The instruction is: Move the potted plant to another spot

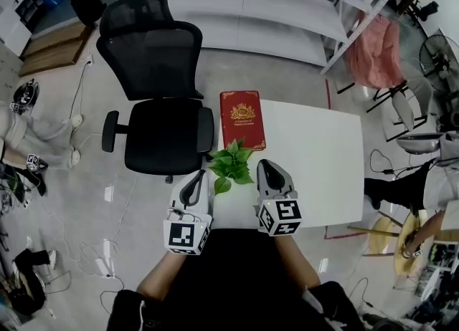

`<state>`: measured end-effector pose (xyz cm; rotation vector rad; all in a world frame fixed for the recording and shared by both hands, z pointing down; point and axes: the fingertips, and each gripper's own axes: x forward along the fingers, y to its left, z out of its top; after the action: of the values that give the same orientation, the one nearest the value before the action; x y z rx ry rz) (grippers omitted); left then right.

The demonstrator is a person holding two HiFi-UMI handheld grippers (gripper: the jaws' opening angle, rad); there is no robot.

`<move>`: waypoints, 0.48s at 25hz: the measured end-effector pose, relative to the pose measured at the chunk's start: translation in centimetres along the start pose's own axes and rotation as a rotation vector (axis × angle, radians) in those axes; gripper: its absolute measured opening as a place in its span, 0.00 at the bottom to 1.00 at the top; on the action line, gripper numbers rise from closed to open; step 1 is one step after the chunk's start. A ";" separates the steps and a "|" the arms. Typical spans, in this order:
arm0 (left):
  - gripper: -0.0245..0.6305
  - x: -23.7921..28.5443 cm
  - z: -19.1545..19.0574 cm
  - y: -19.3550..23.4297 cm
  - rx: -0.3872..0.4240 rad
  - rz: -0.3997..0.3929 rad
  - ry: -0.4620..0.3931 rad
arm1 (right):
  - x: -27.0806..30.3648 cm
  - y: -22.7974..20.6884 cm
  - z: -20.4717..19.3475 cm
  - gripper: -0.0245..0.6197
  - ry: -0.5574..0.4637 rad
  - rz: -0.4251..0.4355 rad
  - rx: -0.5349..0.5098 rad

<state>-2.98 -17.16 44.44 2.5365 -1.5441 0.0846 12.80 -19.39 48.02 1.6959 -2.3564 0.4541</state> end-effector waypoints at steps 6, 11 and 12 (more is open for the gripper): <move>0.07 -0.4 0.6 -0.5 -0.008 -0.003 -0.019 | -2.7 1.3 1.5 0.06 -0.070 -0.021 -0.033; 0.07 -0.5 0.1 -1.1 -0.014 -0.012 -0.007 | -4.0 2.6 1.0 0.06 -0.077 -0.007 -0.039; 0.07 -0.5 0.0 -1.2 -0.013 -0.014 -0.006 | -4.1 2.8 0.9 0.06 -0.077 -0.005 -0.041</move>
<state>-2.18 -16.15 44.20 2.5392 -1.5239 0.0643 11.49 -15.27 45.46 1.7294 -2.3968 0.3431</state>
